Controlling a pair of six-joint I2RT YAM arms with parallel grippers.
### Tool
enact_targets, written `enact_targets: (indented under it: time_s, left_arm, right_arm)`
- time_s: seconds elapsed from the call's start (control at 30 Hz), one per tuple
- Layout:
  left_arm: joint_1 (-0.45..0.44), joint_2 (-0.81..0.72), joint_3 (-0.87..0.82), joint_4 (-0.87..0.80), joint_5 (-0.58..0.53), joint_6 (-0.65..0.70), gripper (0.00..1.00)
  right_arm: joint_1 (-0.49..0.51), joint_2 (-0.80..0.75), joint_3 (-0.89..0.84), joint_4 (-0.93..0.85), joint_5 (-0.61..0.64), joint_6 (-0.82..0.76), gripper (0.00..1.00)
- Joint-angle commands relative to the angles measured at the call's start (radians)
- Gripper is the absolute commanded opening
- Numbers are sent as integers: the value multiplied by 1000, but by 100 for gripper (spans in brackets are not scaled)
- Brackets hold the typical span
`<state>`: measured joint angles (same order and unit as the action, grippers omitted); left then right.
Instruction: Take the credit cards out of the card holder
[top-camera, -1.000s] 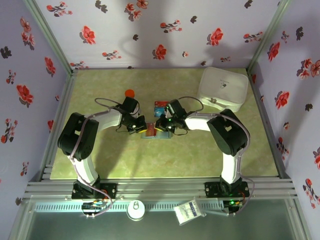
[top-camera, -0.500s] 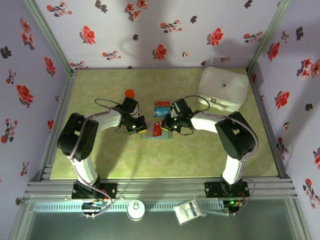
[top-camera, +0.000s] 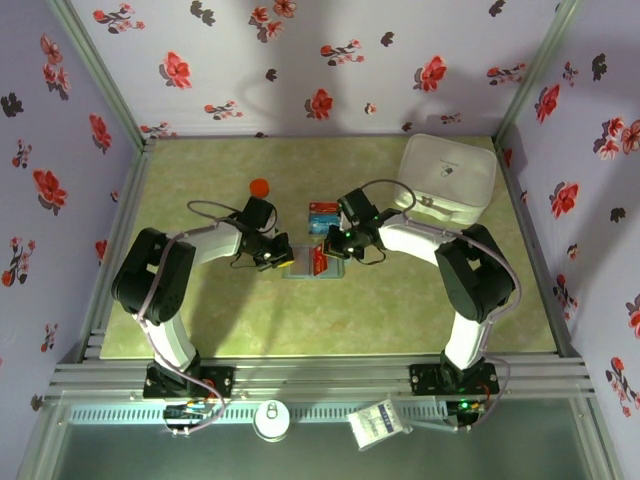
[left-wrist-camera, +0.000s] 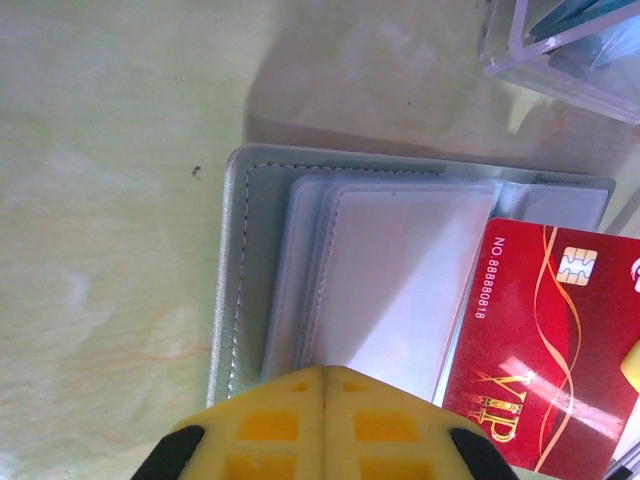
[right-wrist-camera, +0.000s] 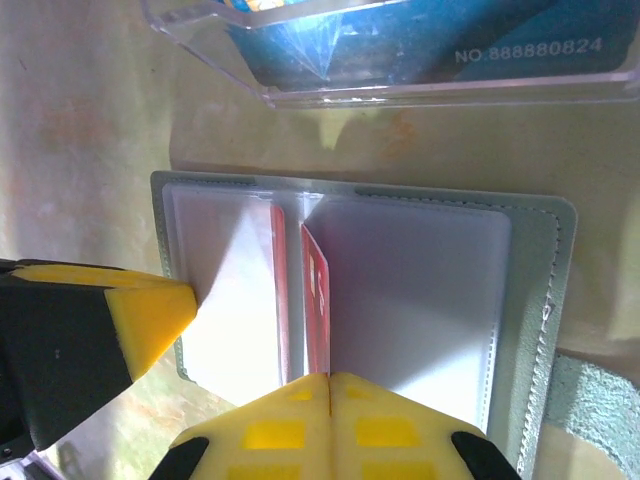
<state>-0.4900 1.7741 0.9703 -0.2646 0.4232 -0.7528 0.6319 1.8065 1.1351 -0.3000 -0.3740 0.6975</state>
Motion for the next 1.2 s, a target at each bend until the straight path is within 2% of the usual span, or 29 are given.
enact_targets:
  time_s: [0.0,0.8,0.97,1.17]
  left_arm:
    - [-10,-8,-27,-42,-6,-13,0]
    - [-10,-2,-14,-46,8,1,0]
    - [-10,-4,-13,-47,11,5,0]
    - [-10,-3,-13,-46,14,10,0]
  right_arm:
    - [13,-4,38,-81,52,-42,8]
    - [61,26,52,-14,123,33,9]
    - [73,27,38,20,78,68,16]
    - [83,0,13,25,76,77,17]
